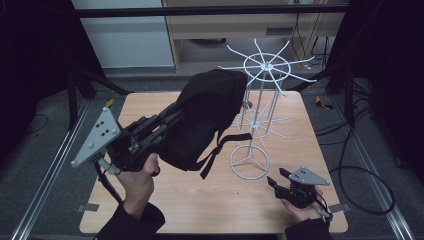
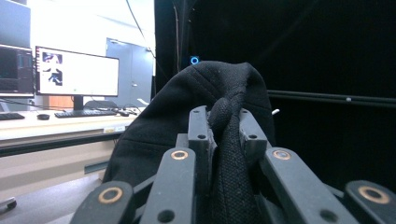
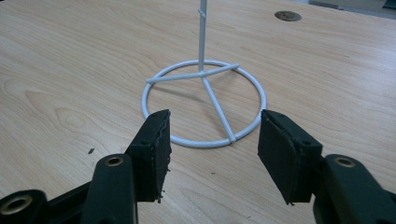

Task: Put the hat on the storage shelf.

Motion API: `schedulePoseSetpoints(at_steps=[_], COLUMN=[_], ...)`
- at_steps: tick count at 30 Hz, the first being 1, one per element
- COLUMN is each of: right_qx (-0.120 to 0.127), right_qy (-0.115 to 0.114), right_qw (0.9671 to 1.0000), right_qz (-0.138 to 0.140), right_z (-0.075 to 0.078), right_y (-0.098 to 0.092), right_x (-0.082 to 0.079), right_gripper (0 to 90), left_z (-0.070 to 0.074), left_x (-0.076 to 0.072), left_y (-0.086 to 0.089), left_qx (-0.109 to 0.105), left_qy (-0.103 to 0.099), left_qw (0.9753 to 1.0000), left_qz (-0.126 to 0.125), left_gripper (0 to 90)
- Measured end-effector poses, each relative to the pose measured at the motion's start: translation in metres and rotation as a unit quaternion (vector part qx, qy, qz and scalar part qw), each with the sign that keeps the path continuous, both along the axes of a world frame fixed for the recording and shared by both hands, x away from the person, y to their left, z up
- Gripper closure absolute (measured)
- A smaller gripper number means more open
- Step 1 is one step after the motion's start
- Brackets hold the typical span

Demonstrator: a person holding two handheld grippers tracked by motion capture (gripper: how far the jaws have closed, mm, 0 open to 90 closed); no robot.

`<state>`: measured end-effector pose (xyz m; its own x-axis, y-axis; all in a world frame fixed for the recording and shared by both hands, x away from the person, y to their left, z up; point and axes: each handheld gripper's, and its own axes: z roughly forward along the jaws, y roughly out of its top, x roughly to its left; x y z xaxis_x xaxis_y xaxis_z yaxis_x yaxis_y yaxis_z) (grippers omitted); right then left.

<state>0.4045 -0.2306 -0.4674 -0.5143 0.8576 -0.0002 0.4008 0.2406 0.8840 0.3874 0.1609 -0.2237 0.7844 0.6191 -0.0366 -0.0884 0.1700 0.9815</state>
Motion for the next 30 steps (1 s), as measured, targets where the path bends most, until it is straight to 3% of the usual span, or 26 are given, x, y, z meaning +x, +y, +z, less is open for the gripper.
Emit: schedulePoseSetpoints(at_steps=[6, 18, 25, 30], right_qx=[0.002, -0.001, -0.004, -0.002], right_qy=[0.003, 0.006, 0.005, 0.005], right_qw=[1.0, 1.0, 1.0, 1.0], right_qz=[0.002, 0.004, 0.005, 0.004], right_z=[0.0, -0.001, -0.002, -0.002], right_y=[0.001, 0.002, 0.002, 0.002], right_x=[0.0, 0.0, 0.0, 0.0], right_gripper=[44.1, 43.7, 43.7, 43.4], left_z=[-0.011, -0.048, -0.06, -0.074], left_x=[0.016, 0.029, 0.032, 0.025], left_y=[-0.019, -0.025, -0.033, -0.023], left_qx=[0.018, 0.063, 0.084, 0.092], left_qy=[0.029, 0.061, 0.065, 0.068], left_qw=[0.9994, 0.996, 0.9939, 0.9928], left_qz=[-0.011, -0.018, -0.026, -0.035], left_gripper=[78.3, 71.0, 67.8, 55.4])
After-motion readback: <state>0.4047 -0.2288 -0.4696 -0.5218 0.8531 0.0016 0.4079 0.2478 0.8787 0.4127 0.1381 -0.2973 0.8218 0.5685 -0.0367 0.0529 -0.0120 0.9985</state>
